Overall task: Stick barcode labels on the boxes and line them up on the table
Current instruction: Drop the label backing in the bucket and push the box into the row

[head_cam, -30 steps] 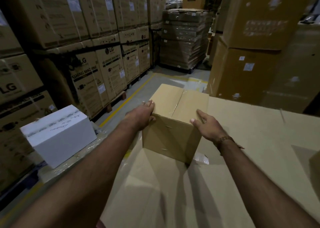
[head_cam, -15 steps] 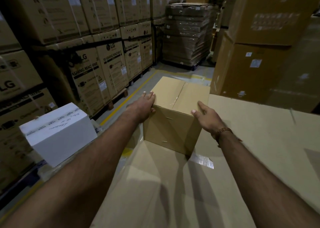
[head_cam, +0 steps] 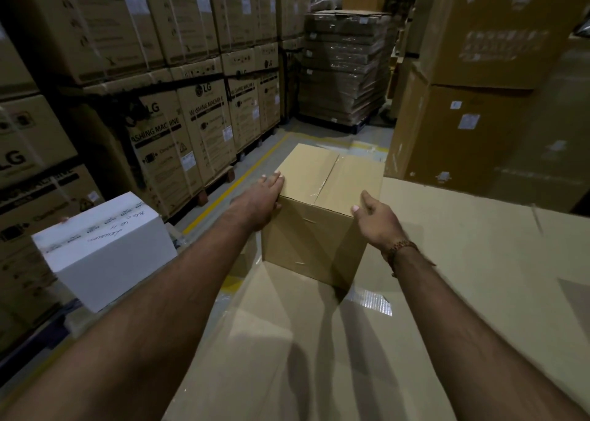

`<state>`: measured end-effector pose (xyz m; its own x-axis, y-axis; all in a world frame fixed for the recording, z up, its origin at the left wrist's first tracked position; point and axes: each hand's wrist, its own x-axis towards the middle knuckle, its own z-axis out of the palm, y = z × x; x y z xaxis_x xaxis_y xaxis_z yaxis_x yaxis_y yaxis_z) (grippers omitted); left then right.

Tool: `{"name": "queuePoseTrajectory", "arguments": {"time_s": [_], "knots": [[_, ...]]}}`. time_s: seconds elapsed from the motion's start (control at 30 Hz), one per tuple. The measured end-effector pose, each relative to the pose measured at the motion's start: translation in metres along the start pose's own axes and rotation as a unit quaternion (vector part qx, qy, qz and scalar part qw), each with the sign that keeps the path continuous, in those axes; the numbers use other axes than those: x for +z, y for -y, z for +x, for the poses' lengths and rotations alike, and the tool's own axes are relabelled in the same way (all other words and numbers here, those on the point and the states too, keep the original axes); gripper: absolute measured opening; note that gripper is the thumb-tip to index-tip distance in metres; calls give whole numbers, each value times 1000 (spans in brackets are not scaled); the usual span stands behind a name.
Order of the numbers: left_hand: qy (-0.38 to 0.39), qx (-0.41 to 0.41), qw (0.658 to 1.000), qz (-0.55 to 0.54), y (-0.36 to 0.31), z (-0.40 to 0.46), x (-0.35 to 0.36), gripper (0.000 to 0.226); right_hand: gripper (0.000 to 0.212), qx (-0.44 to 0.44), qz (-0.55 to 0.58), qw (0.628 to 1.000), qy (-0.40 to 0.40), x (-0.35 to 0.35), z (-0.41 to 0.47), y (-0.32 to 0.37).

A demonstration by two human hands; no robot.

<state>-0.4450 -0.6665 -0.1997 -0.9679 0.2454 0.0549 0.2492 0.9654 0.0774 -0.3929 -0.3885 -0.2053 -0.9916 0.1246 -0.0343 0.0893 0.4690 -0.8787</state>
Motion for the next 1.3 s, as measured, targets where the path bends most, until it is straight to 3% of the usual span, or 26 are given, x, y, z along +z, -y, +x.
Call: {"name": "queuePoseTrajectory", "arguments": {"time_s": [0.43, 0.77, 1.3], "knots": [[-16, 4, 999, -29, -7, -6, -6, 74, 61, 15, -46, 999, -24, -1, -9, 12], [-2, 10, 1000, -19, -14, -8, -11, 71, 45, 37, -95, 995, -22, -10, -21, 24], [3, -4, 1000, -26, -31, -14, -6, 75, 49, 35, -103, 994, -30, -16, -31, 22]]}}
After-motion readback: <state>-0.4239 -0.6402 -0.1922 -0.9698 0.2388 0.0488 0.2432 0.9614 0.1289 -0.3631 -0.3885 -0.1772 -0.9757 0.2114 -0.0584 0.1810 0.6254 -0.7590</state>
